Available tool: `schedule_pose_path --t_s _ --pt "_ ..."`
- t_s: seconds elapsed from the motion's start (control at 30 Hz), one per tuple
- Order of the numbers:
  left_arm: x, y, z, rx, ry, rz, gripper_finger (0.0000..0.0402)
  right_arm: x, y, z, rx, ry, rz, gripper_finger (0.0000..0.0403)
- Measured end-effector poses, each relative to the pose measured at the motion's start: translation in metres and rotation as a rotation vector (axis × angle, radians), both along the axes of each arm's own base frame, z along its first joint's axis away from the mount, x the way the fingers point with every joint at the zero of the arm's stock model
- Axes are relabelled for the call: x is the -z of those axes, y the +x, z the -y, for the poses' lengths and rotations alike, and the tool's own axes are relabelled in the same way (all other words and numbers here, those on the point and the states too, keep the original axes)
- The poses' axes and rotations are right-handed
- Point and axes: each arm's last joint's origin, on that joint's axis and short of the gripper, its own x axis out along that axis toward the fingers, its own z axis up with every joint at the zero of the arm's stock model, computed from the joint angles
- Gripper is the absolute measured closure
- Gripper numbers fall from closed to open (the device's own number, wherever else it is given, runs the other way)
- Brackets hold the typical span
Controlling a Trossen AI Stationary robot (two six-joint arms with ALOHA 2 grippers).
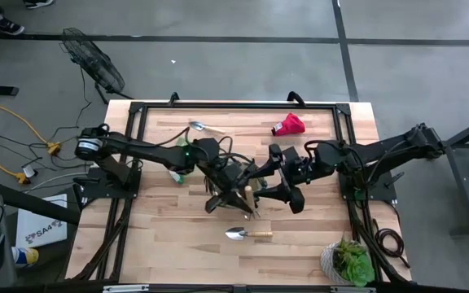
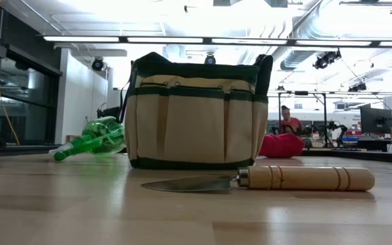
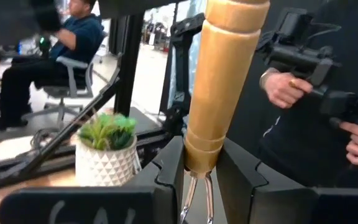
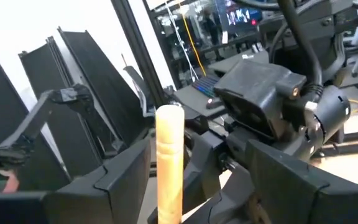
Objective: Pick & Place Garden tools in Gardening bag
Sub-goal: Put the brown hand rake into the gardening bag
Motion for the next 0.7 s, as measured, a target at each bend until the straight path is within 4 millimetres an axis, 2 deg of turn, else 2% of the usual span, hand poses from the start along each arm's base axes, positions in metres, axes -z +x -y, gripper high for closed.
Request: schedule_pose_path --t_s 0.33,0.7 --pt "0.0022 0.0023 -0.0019 -0.088 -0.036 -0.057 0.0338 0.0056 -0.0001 -0.0023 -0.055 0.023 -0.064 0.0149" --pt "0.0081 0.003 -0.0028 -0.131 -0.029 -0.121 0.0338 0.0036 0.0048 -0.0006 -0.098 0.032 -0.017 0.0149"
